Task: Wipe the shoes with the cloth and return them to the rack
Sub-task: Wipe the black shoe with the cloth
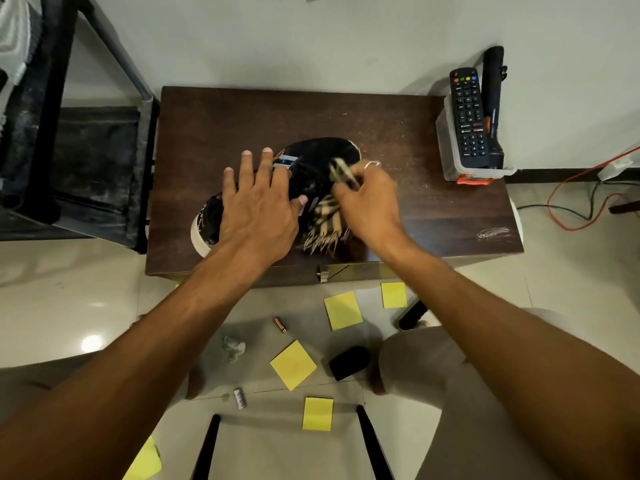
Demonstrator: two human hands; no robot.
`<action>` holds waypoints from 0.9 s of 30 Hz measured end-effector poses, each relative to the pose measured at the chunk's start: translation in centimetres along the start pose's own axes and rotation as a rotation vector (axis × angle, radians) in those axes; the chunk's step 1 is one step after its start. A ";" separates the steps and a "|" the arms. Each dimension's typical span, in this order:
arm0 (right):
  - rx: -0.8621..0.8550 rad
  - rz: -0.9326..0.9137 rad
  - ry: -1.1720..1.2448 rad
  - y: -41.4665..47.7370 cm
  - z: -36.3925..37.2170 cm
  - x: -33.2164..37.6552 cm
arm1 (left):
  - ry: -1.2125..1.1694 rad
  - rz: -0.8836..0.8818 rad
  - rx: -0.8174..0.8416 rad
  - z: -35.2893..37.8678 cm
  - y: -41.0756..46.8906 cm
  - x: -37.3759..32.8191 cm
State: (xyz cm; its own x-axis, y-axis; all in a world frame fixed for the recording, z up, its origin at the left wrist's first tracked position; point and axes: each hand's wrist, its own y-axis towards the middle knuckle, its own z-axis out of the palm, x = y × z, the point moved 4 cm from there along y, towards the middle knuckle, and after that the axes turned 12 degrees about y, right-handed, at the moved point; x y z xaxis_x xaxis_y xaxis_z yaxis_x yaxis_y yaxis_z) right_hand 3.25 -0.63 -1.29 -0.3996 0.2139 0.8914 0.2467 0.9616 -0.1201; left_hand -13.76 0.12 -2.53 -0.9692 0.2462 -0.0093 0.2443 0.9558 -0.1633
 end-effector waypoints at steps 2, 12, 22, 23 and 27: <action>-0.102 0.027 0.024 1.2 -1.3 0.0 | 0.014 -0.006 0.000 0.1 -0.1 0.1; -0.053 -0.030 0.055 0.8 0.3 -0.2 | -0.055 -0.013 0.005 -0.1 0.2 0.1; -0.017 -0.199 -0.358 3.3 -0.7 0.0 | -0.006 0.007 -0.017 0.1 0.2 0.1; -0.034 -0.231 -0.421 4.1 -1.5 0.1 | -0.002 0.009 -0.016 0.1 0.2 0.1; 0.037 -0.321 -0.587 4.8 -1.4 1.0 | -0.007 0.020 -0.017 0.0 0.2 0.2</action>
State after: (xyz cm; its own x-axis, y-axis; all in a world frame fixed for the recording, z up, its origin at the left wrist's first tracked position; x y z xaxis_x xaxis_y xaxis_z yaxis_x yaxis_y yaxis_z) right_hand 5.22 3.95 -0.35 -0.8646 -0.0357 0.5012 0.0092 0.9962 0.0867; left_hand -13.92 0.32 -2.58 -0.9642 0.2643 -0.0196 0.2643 0.9533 -0.1463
